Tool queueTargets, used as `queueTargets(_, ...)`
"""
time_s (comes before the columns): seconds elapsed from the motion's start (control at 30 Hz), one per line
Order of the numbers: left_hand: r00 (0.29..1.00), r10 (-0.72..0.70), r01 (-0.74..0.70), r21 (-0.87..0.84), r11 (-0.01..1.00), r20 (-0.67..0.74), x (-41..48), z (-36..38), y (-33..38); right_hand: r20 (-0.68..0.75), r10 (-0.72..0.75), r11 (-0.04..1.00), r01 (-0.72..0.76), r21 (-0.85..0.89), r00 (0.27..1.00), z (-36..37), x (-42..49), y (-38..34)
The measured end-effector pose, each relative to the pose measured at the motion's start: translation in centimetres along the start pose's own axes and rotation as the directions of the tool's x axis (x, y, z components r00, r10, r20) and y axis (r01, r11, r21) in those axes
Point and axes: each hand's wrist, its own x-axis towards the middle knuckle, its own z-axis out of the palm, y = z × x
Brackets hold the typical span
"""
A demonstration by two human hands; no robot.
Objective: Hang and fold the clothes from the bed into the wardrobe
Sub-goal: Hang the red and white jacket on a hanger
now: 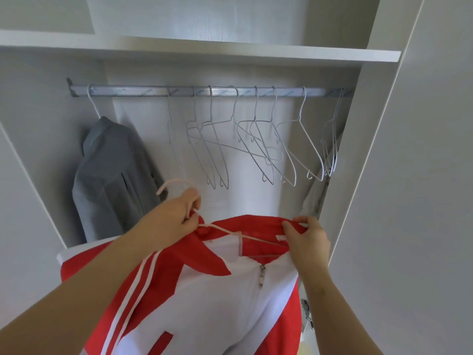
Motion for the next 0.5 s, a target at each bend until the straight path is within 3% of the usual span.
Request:
queueTargets(0.13,0.985,-0.127,0.137,0.079,0.987,-0.120,0.7,2.6,2.1,0.253,0.007,0.973,-0.065,0.221,0.968,1.0,-1.0,-1.9)
queueTargets(0.2,0.980,-0.136,0.148,0.073,0.986,-0.144,1.2,4.0,3.4,0.448,-0.027,0.963,-0.098,0.253,0.894,1.7,-2.2,-3.0)
queueTargets(0.23,0.980,-0.128,0.136,0.043,0.990,-0.155,1.4,4.3,3.9,0.574,-0.053,0.960,-0.116,0.253,0.817,1.9,-2.7,-3.5)
queueTargets(0.3,0.977,-0.120,0.108,-0.077,0.991,-0.176,1.8,4.1,4.1,0.804,-0.056,0.968,-0.166,0.190,0.593,1.6,-3.5,-4.3)
queueTargets(0.33,0.974,-0.121,0.092,-0.152,0.984,-0.193,1.9,3.6,3.9,0.855,-0.033,0.979,-0.155,0.132,0.518,1.1,-3.6,-4.6)
queueTargets(0.37,0.969,-0.124,0.078,-0.214,0.974,-0.212,1.8,3.1,3.5,0.843,-0.030,0.994,-0.077,0.084,0.537,0.5,-3.4,-4.7)
queueTargets(0.4,0.967,-0.126,0.067,-0.256,0.964,-0.222,1.7,2.6,3.1,0.755,-0.067,0.998,0.048,0.047,0.652,0.1,-3.1,-4.6)
queueTargets(0.43,0.968,-0.124,0.059,-0.285,0.957,-0.218,1.6,2.1,2.8,0.572,-0.154,0.982,0.191,-0.004,0.806,-0.3,-2.7,-4.4)
queueTargets(0.47,0.972,-0.116,0.049,-0.304,0.951,-0.204,1.4,1.8,2.6,0.331,-0.255,0.955,0.291,-0.063,0.909,-0.7,-2.3,-4.4)
queueTargets(0.5,0.976,-0.099,0.032,-0.321,0.947,-0.192,1.4,1.4,2.5,0.147,-0.332,0.929,0.350,-0.121,0.932,-1.1,-2.0,-4.5)
